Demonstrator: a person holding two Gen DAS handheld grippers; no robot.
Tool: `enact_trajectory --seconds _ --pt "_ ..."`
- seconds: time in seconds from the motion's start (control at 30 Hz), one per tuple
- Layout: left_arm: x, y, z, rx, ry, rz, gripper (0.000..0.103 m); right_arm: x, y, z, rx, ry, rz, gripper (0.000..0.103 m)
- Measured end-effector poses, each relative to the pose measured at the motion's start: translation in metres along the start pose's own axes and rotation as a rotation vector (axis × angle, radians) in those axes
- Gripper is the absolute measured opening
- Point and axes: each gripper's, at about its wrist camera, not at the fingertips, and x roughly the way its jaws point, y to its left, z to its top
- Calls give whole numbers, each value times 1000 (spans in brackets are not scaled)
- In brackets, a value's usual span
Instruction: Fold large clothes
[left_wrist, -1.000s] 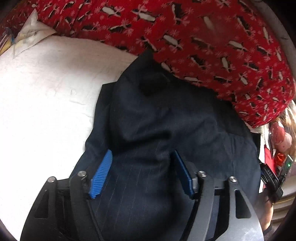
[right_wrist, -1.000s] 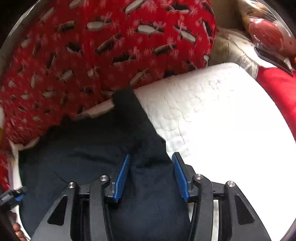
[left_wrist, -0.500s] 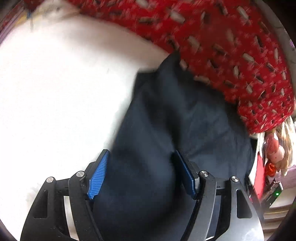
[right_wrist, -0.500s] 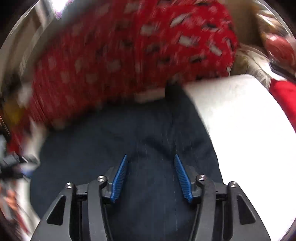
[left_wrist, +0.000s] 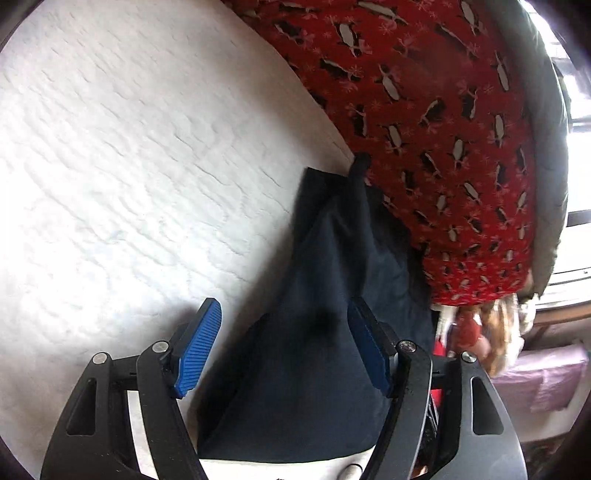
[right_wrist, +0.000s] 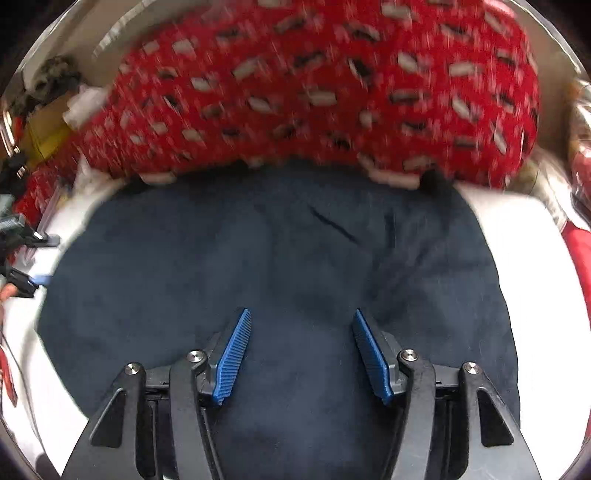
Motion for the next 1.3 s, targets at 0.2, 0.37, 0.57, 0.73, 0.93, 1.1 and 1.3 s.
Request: enact_trajectory --seconds 0.2,0.37,0.57,0.73,0.93,1.1,1.3 --pt "34 -26 -14 84 119 -15 87 38 -5 -4 -14 87 -26 66" --pt "43 -55 -35 208 176 9 81 48 -1 -13 -76 47 -54 68" --pt "28 -70 -52 174 125 -52 32 46 7 -17 -80 15 -76 69" --pt "16 -121 -66 217 105 -154 22 39 1 -16 -62 39 -70 70" --pt "14 -163 -90 267 116 -195 21 -9 -29 -20 75 -47 -46 70" --pt "21 -196 -110 306 134 -227 18 -39 -71 -43 157 -82 -118 70" --pt "66 -233 -137 355 200 -155 18 -31 -104 -81 246 -59 -77 82"
